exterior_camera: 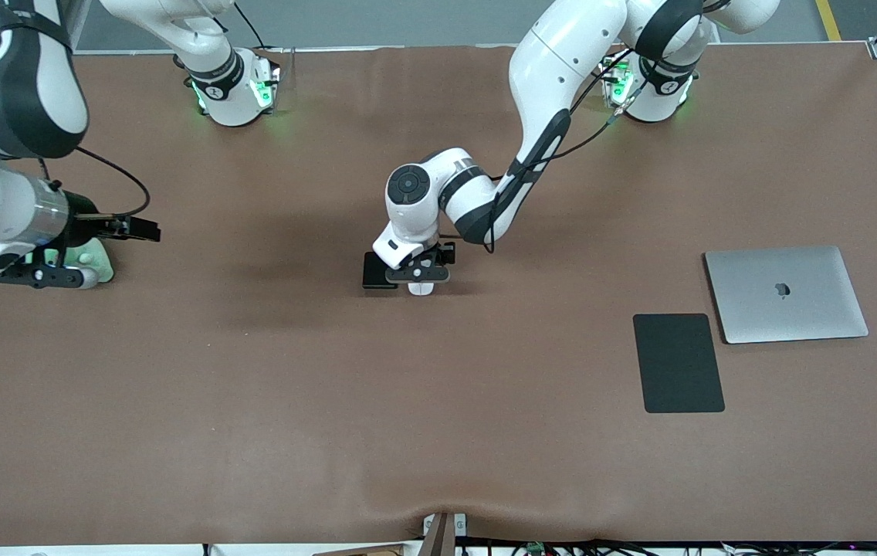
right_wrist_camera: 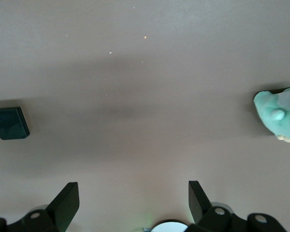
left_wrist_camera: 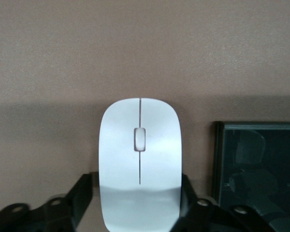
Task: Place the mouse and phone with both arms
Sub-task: 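Carry the mouse to the pad while the right gripper reaches the phone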
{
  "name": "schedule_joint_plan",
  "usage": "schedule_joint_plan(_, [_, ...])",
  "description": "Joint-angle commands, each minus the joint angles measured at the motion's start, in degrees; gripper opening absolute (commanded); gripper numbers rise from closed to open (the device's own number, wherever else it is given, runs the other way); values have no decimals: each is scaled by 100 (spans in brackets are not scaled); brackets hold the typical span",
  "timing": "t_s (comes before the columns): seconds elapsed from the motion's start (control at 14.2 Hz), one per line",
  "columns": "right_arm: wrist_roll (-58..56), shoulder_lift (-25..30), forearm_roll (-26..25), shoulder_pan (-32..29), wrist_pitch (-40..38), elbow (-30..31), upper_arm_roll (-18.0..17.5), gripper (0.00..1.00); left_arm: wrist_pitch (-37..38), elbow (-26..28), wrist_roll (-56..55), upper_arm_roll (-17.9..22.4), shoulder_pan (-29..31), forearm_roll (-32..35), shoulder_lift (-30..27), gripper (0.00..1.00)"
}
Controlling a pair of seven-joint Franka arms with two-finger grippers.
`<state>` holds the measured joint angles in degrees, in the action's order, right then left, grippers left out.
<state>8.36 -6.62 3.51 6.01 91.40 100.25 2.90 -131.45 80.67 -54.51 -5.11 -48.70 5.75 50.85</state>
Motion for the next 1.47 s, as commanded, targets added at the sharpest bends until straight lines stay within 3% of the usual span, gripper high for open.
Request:
schedule_joint_plan(0.0, [446,82,53,365,202,179,26,100,-30,-174,-95,63,-70,163,48,12])
schedule_joint_plan(0.21, [464,64,53,523,413,336,17,100,22,-174,-95,54,-35,163,-180,12])
schedule_joint_plan(0.56, [1193,56,62,1024,1432,1004,17,100,496,-157,10,-7,334,111,-759,14])
schedule_joint_plan(0.91, [1220,-32,291,1376,2513,1707,8,100,1155,-113,923,-25,747,-381,-1454,14])
schedule_joint_plan(1.4, [2274,-769,326,2176,3541,1743,-44,100,2219,624,2566,-16,1994,-637,-2517,14])
